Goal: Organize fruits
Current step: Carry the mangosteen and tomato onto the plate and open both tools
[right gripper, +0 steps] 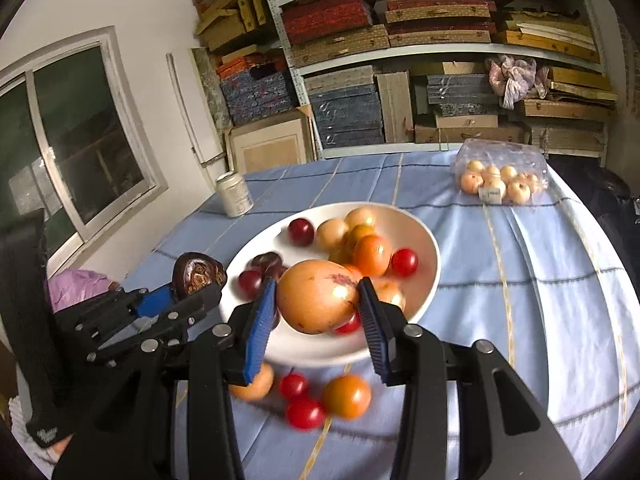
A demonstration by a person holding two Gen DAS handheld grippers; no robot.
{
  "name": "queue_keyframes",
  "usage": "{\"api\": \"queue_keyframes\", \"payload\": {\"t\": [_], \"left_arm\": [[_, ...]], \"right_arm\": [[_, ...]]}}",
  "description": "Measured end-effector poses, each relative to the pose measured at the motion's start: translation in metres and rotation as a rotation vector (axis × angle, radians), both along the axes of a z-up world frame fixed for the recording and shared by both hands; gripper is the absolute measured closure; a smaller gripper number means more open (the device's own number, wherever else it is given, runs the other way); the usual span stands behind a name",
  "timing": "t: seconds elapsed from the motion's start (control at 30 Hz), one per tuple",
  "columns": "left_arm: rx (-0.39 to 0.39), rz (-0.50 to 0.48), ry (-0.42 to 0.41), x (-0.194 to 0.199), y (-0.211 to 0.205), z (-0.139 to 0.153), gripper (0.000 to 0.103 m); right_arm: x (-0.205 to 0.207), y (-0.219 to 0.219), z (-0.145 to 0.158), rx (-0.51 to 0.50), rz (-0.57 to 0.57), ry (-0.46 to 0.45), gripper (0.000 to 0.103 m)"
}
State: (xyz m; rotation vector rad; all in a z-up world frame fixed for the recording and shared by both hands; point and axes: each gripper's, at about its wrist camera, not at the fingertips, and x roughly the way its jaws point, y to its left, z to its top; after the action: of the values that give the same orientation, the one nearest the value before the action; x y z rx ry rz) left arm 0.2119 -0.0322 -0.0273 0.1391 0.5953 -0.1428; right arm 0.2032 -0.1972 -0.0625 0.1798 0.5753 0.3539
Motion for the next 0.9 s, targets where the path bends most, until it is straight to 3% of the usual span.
{"api": "queue_keyframes", "payload": {"t": [0.33,0.63,0.73,0.83,0.9], "left_arm": [[-0.021,0.007,0.063,0.062,-0.008,-0.020,0.080],[-0.025,0.032,0.085,0.077,-0.003,-0.035,0.078],[-0.020,0.054,0.069,0.078,-0.002,-0.034,0.063],[-0.056,0.096,0.073,0.081,0.009,-0.035,0.035],[-0.102,0.097,0.091,0.083,0.018,-0.033,0.030]], "right_arm": [[0.063,0.017,-0.022,-0.052,-0.020,0.052,0.062],[0.080,0.023,-0.039,-0.113,-0.038,0.049,0.062],[0.081,0.022,-0.042,-0.118,-0.043,0.046,0.061],[0.085,0.012,-0.044,-0.090,-0.067,0.068,0.046],[0.086,0.003,-0.044,-0.041,-0.076,0.079,0.033]]}}
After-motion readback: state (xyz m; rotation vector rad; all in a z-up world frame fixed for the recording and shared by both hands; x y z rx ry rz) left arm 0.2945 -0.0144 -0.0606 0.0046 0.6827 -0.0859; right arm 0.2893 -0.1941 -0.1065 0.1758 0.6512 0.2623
